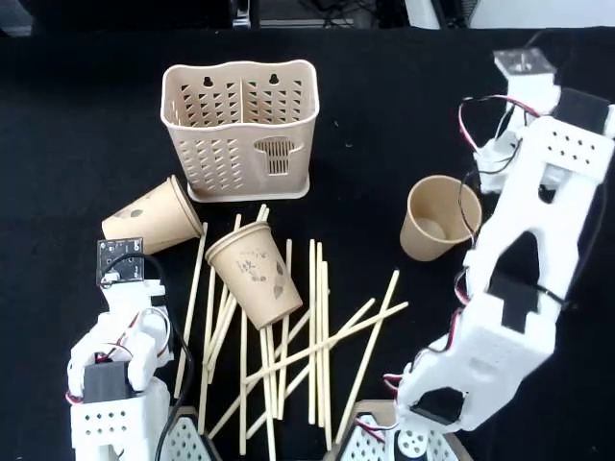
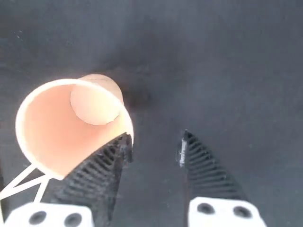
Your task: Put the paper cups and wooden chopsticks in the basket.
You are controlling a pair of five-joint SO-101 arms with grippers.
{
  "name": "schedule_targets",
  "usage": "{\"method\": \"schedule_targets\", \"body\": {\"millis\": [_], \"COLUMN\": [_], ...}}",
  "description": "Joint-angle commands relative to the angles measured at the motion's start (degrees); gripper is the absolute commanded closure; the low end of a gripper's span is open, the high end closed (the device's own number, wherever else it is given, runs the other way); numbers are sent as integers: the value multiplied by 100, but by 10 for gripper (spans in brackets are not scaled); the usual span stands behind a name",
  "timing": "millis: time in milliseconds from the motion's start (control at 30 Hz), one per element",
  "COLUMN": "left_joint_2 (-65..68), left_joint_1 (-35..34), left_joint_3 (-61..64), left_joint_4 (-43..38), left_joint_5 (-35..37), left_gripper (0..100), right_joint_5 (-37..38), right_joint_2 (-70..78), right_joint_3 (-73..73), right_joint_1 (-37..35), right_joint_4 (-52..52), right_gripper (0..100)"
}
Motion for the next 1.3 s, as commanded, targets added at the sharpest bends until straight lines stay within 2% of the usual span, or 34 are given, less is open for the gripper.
{"method": "schedule_targets", "body": {"millis": [0, 167, 400, 467, 933, 1067, 1267], "left_joint_2": [-35, -35, -35, -35, -35, -35, -35], "left_joint_1": [22, 22, 22, 22, 22, 57, 57], "left_joint_3": [92, 92, 92, 92, 92, 92, 92], "left_joint_4": [97, 97, 97, 97, 97, 97, 97], "left_joint_5": [-18, -18, -18, -18, -18, -18, -18], "left_gripper": [964, 964, 964, 964, 964, 965, 966], "right_joint_5": [-422, -993, -1055, -1204, -3332, -3833, -4202], "right_joint_2": [-901, -1578, -1771, -1771, -1771, -1763, -1754], "right_joint_3": [-233, 497, 1754, 1947, 3187, 3319, 3310], "right_joint_1": [-484, -1653, -3754, -4167, -5327, -5582, -5820], "right_joint_4": [53, 53, -62, -255, -2505, -2734, -2857], "right_gripper": [823, 830, 828, 828, 828, 826, 826]}}
